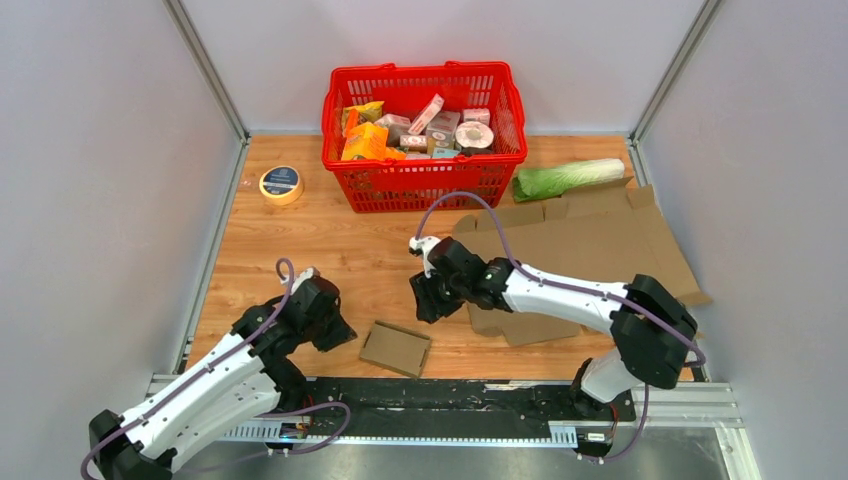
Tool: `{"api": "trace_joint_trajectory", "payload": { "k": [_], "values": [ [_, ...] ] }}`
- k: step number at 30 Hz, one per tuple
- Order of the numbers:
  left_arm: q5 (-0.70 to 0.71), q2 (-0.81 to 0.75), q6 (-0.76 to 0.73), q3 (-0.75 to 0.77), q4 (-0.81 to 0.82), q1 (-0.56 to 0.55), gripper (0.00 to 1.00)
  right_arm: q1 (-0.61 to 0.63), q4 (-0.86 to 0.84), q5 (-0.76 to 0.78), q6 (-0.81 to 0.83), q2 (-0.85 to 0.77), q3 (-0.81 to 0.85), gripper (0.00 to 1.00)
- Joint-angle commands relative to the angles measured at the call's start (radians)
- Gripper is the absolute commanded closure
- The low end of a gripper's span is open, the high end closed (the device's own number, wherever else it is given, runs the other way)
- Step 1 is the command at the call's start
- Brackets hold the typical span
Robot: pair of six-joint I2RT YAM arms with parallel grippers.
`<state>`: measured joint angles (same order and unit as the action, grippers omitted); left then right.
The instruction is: Fold the paper box
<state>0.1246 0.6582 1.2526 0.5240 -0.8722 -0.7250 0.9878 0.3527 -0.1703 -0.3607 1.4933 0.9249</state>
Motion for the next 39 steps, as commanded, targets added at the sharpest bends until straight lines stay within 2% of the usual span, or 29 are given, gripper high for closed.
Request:
{"api": "trace_joint_trajectory", "payload": {
  "k": [1, 3, 4, 6, 10, 14, 19, 21, 23, 25, 27, 29, 34, 36, 37, 38, 39],
  "values": [
    [-0.179, -0.005, -0.015, -0.027, -0.076, -0.001, 1.0, -0.006, 0.098, 0.146, 0.075, 0.087, 0.094, 0.68],
    [-0.267, 0.009, -0.002, -0.058, -0.047, -0.001, 1.0, 0.015, 0.109, 0.169, 0.136, 0.125, 0.13, 0.88],
    [-0.276, 0.03, -0.004, -0.056, -0.045, -0.004, 1.0, 0.026, 0.111, 0.214, 0.155, 0.134, 0.141, 0.94],
    [-0.287, 0.063, -0.004, -0.036, -0.062, -0.005, 1.0, 0.051, 0.095, 0.209, 0.187, 0.16, 0.158, 1.0],
    [-0.313, 0.187, 0.033, 0.002, -0.019, -0.028, 1.0, 0.083, 0.066, 0.204, 0.227, 0.228, 0.17, 1.0],
    [-0.316, 0.317, 0.138, 0.031, 0.097, -0.111, 1.0, 0.12, 0.046, 0.233, 0.232, 0.255, 0.173, 1.0],
    [-0.287, 0.463, 0.183, 0.068, 0.131, -0.182, 1.0, 0.199, 0.052, 0.288, 0.235, 0.281, 0.186, 1.0],
    [-0.224, 0.455, 0.218, 0.048, 0.134, -0.18, 1.0, 0.239, 0.037, 0.253, 0.2, 0.272, 0.178, 1.0],
    [-0.2, 0.439, 0.247, 0.004, 0.212, -0.18, 1.0, 0.264, 0.011, 0.189, 0.155, 0.254, 0.157, 1.0],
    [-0.198, 0.461, 0.258, -0.01, 0.246, -0.18, 1.0, 0.273, -0.066, 0.123, 0.068, 0.219, 0.131, 1.0],
    [-0.206, 0.491, 0.255, -0.013, 0.265, -0.18, 1.0, 0.269, -0.09, 0.13, 0.04, 0.208, 0.117, 1.0],
    [-0.201, 0.511, 0.264, -0.031, 0.295, -0.18, 1.0, 0.269, -0.095, 0.134, 0.054, 0.197, 0.115, 1.0],
    [-0.138, 0.434, 0.257, -0.07, 0.334, -0.179, 1.0, 0.273, -0.155, -0.086, 0.224, 0.159, 0.06, 1.0],
    [-0.129, 0.41, 0.205, -0.049, 0.316, -0.171, 1.0, 0.273, -0.117, -0.077, 0.299, 0.171, 0.074, 1.0],
    [-0.09, 0.403, 0.193, -0.015, 0.276, -0.171, 1.0, 0.275, -0.103, -0.025, 0.308, 0.176, 0.09, 1.0],
    [-0.062, 0.393, 0.179, -0.004, 0.201, -0.172, 1.0, 0.267, -0.094, 0.115, 0.29, 0.183, 0.098, 1.0],
    [-0.054, 0.362, 0.177, -0.002, 0.178, -0.171, 1.0, 0.224, -0.074, 0.142, 0.273, 0.188, 0.11, 1.0]
  ]
}}
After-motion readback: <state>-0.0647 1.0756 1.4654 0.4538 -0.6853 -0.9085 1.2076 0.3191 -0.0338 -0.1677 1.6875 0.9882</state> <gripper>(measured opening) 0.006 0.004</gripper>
